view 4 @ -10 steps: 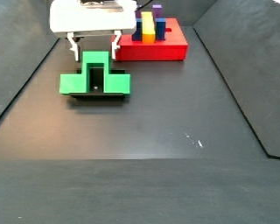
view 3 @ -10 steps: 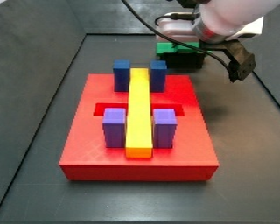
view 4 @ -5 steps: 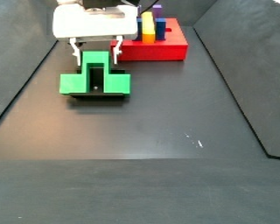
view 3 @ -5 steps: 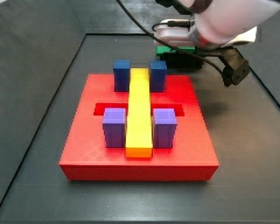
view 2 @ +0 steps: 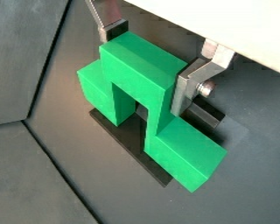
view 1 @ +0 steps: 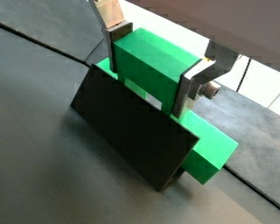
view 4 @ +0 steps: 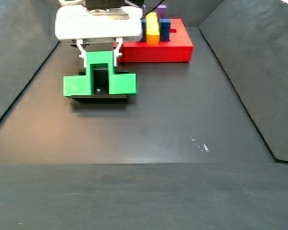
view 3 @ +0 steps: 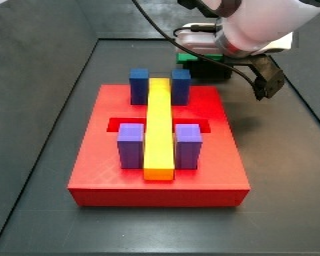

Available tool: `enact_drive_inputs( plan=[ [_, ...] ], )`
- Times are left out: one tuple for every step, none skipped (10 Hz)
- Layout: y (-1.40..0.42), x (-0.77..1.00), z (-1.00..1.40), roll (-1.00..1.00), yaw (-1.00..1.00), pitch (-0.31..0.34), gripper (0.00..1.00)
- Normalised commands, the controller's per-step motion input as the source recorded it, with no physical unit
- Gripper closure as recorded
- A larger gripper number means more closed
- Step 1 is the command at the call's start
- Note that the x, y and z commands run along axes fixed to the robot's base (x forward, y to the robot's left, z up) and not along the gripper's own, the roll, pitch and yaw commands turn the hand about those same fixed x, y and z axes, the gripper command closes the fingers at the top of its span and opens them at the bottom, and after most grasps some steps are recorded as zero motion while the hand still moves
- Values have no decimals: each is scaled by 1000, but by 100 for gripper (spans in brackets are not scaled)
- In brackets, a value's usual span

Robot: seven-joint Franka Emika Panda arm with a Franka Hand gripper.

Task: Pick up the green object. Move up. Place the green object on the fixture. Regrasp the green object. Move to above the board. Insert the green object.
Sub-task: Regrasp the green object.

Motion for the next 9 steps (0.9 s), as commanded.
enact_drive_inputs(
  plan=[
    [0,0,0,0,0,0,100],
    [0,0,0,0,0,0,100],
    [0,0,0,0,0,0,100],
    [0,0,0,0,0,0,100],
    [0,0,0,0,0,0,100],
    [0,0,0,0,0,0,100],
    [0,0,0,0,0,0,100],
    [0,0,0,0,0,0,100],
    [0,0,0,0,0,0,100]
  ],
)
